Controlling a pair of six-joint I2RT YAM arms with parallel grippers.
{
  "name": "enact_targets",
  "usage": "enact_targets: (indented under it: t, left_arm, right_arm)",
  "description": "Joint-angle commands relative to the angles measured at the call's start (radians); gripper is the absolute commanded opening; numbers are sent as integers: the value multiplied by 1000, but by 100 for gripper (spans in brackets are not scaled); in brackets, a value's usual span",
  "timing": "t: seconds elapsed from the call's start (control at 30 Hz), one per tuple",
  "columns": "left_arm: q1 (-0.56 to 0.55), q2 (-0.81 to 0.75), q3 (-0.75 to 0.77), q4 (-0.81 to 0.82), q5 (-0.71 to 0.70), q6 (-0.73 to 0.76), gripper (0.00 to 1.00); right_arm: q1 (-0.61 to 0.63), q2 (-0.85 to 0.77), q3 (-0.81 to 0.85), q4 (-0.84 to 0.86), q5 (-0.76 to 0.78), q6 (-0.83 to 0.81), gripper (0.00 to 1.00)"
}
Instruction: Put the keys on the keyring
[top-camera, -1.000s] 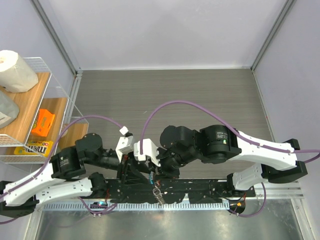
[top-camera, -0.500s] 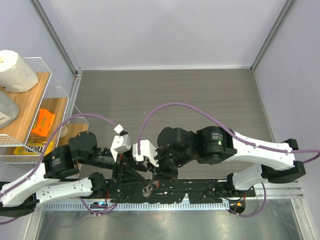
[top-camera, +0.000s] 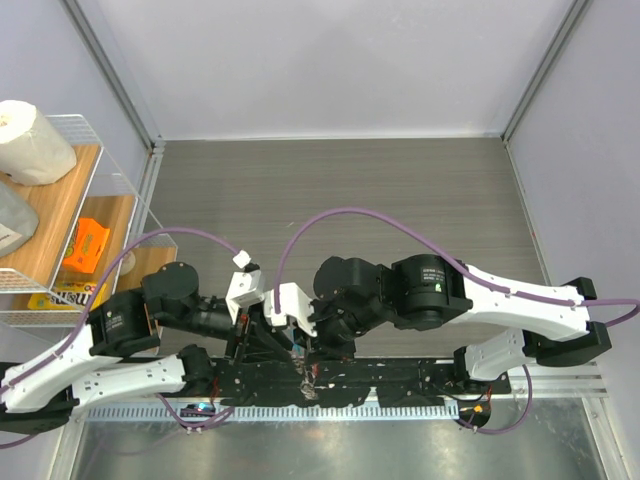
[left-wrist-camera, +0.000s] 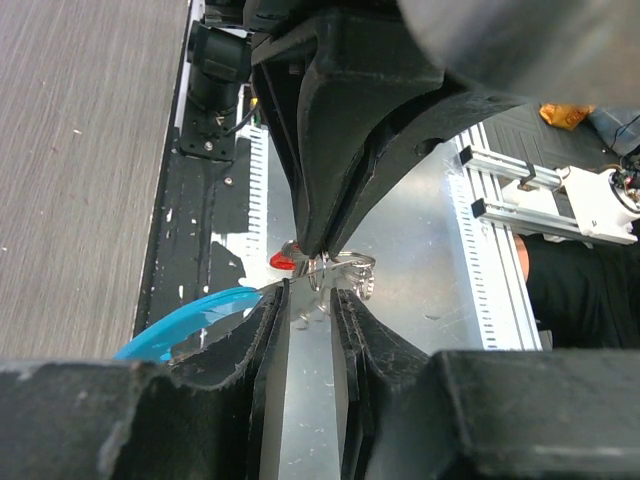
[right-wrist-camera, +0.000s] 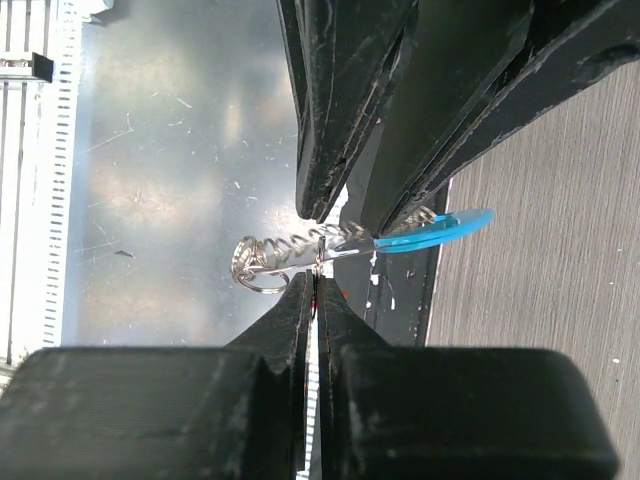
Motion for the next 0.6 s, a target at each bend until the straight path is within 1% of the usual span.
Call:
enact_targets:
  t: [0.0,0.2,0.33,0.57]
  left_arm:
    - [-2,15,10,-39,33,16,28]
    - [0,-12,7,-49,29,11,28]
    - [-2,-43,-4,-37,23,0,33]
    - [0,-64,-7,-22,18,-9,34]
  right_arm:
    - [-2,-36,25,95,-4,-13,6]
    - [-10,-93,-40,146,8,-4,6]
    - [-12,-133,-79,187,3,4,6]
    - [-12,-151,-96,229,-9,12,6]
